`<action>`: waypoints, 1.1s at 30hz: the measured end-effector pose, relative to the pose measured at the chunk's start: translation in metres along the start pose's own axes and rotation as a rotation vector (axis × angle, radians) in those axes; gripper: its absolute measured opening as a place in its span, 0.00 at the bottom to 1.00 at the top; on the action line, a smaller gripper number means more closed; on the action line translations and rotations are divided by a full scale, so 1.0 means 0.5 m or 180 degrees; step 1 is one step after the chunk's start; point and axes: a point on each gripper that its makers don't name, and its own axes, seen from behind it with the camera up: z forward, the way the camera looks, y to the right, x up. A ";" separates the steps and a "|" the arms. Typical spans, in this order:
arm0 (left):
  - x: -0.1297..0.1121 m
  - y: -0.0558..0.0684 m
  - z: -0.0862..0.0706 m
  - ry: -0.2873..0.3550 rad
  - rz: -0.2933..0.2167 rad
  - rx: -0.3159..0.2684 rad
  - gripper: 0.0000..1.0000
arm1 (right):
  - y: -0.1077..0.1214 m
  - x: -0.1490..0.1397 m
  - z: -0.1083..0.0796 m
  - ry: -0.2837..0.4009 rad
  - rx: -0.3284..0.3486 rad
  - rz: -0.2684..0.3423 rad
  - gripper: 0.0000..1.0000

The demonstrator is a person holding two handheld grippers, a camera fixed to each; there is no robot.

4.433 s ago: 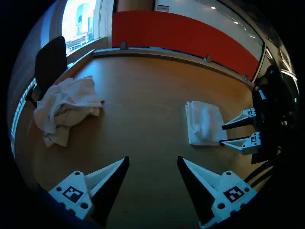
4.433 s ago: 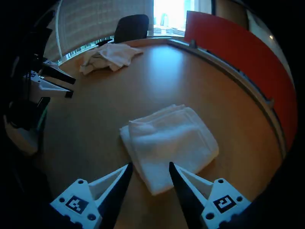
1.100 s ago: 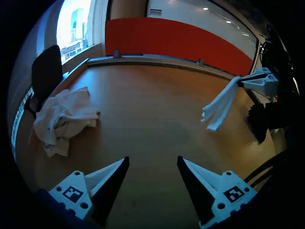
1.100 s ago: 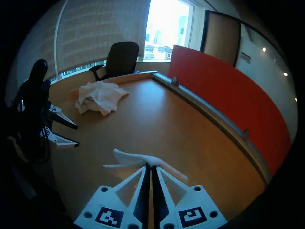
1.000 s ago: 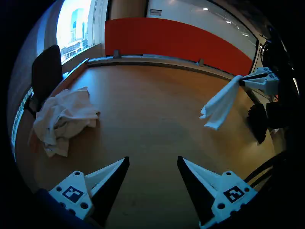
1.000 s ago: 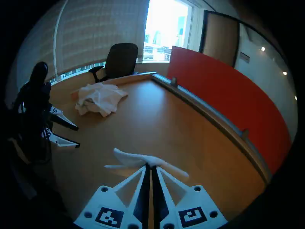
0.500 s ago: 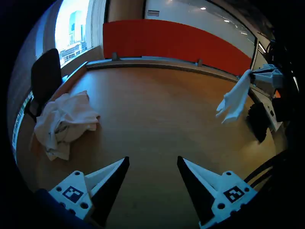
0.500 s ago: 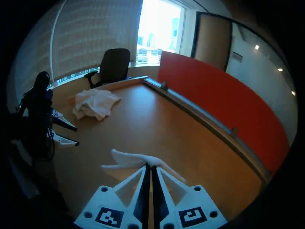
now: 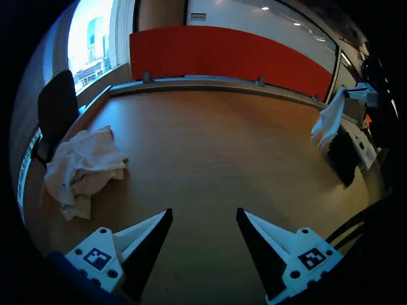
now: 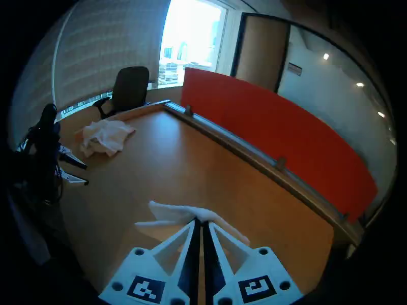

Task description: Fold towel

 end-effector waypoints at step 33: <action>0.005 0.031 0.010 -0.0050 0.0011 0.0010 0.93 | 0.340 -0.070 -0.154 -0.0236 -0.0606 0.0165 0.05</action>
